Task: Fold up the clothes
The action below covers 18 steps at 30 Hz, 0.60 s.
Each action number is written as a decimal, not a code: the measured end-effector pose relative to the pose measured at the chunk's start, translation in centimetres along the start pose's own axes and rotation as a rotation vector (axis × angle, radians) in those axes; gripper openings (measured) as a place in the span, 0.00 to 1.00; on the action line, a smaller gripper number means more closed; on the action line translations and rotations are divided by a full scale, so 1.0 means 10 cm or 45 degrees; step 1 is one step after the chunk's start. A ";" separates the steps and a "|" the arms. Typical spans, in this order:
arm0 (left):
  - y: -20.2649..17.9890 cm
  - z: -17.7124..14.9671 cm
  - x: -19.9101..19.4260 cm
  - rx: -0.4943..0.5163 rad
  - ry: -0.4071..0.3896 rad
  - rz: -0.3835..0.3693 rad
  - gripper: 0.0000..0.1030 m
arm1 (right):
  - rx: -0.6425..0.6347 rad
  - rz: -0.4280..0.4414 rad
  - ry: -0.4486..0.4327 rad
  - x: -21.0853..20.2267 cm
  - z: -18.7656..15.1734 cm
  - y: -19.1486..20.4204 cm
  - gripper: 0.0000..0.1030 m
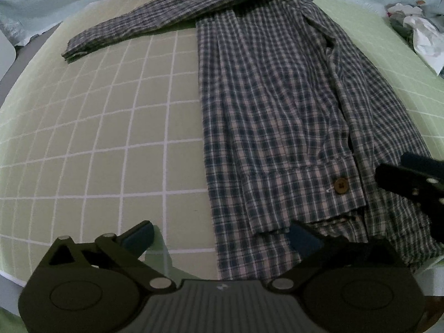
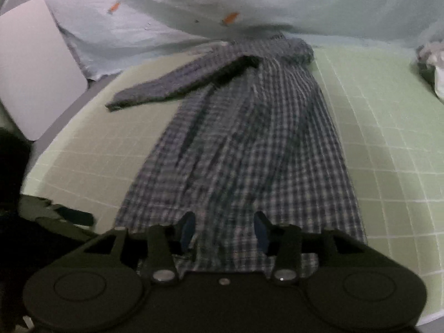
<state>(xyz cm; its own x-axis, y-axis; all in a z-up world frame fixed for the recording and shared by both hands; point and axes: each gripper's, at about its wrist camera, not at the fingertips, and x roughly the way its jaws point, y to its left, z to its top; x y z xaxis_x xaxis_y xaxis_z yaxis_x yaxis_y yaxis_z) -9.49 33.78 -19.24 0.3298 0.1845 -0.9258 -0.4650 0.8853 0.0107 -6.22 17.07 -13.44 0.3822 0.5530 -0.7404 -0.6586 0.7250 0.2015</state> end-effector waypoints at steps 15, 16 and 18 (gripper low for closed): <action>0.50 0.44 -0.22 -0.259 -0.066 -0.031 1.00 | 0.085 0.018 -0.066 0.19 0.53 -0.29 0.60; 0.58 0.50 -0.22 -0.295 -0.085 -0.010 1.00 | 0.103 0.004 -0.073 0.24 0.60 -0.35 0.61; 0.75 0.63 -0.21 -0.364 -0.121 0.034 1.00 | 0.127 -0.025 -0.086 0.37 0.77 -0.47 0.61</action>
<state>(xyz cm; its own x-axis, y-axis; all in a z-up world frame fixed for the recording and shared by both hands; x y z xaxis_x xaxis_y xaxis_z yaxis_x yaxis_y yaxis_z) -8.51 42.74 -14.83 0.3834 0.2570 -0.8871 -0.6825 0.7259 -0.0847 3.30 18.86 -12.16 0.4392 0.5624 -0.7006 -0.5843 0.7712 0.2527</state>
